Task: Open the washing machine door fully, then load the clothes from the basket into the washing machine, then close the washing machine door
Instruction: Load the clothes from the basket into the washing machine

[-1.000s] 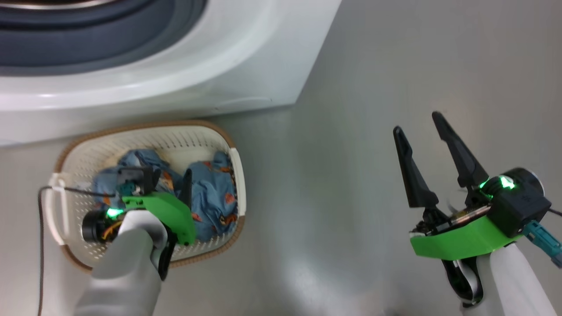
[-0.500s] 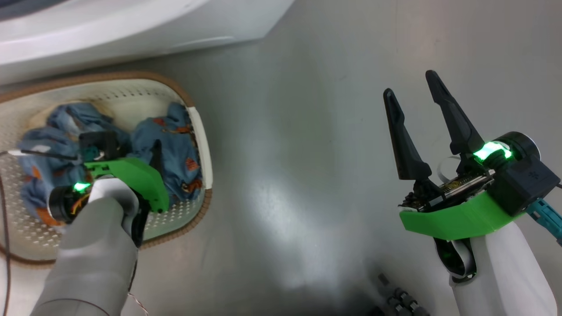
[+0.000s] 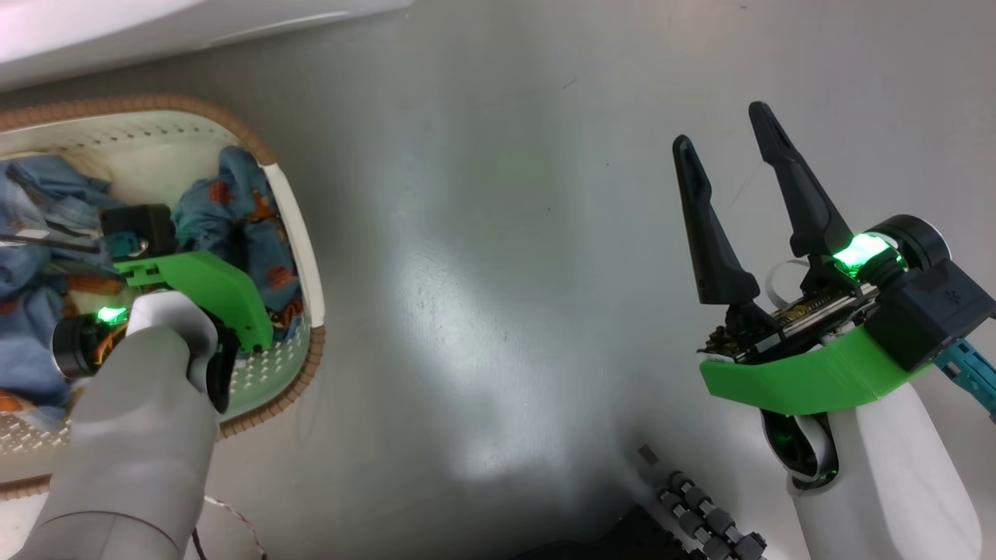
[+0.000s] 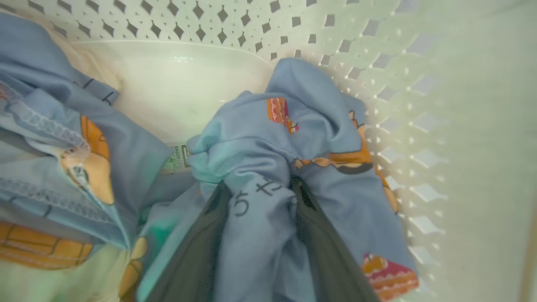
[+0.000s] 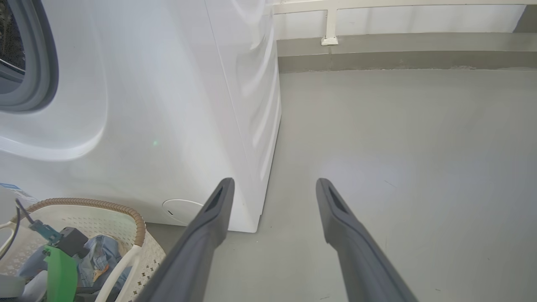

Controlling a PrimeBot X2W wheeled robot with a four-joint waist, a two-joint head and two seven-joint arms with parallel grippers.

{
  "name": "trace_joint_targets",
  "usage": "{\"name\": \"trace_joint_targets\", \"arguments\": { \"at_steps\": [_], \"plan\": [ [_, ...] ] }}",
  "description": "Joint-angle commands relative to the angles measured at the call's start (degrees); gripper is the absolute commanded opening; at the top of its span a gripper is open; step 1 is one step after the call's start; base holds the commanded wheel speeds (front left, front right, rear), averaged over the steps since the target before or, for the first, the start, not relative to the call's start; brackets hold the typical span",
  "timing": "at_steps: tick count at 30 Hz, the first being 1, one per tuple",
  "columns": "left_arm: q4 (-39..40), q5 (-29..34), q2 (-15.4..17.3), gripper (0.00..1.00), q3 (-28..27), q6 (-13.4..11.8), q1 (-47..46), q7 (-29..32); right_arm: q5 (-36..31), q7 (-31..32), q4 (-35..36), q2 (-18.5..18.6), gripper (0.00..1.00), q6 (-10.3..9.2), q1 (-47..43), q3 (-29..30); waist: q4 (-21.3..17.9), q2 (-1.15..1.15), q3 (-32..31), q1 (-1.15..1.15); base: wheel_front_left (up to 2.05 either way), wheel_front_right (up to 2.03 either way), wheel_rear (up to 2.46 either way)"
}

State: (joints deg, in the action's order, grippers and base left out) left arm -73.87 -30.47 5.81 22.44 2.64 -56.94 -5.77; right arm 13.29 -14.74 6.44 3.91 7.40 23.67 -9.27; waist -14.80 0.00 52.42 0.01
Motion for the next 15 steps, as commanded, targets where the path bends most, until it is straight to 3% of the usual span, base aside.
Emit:
{"name": "trace_joint_targets", "arguments": {
  "at_steps": [1, 15],
  "plan": [
    [0.1, -0.2, 1.7, 0.0, -0.9, -0.6, 0.7, 0.0, 0.1, -0.3, 1.4, -0.2, 1.0, 0.09, -1.5, -1.3, -0.1, 0.0, 0.1, 0.0, 0.0, 0.0, 0.0],
    [0.0, -1.3, 1.1, 0.0, -0.7, -2.0, 3.4, -2.0, -0.5, -0.3, 0.5, 0.1, 1.0, 0.09, -2.6, -1.3, 1.6, 0.0, -3.0, 0.0, 0.0, 0.0, 0.0]
  ]
}}
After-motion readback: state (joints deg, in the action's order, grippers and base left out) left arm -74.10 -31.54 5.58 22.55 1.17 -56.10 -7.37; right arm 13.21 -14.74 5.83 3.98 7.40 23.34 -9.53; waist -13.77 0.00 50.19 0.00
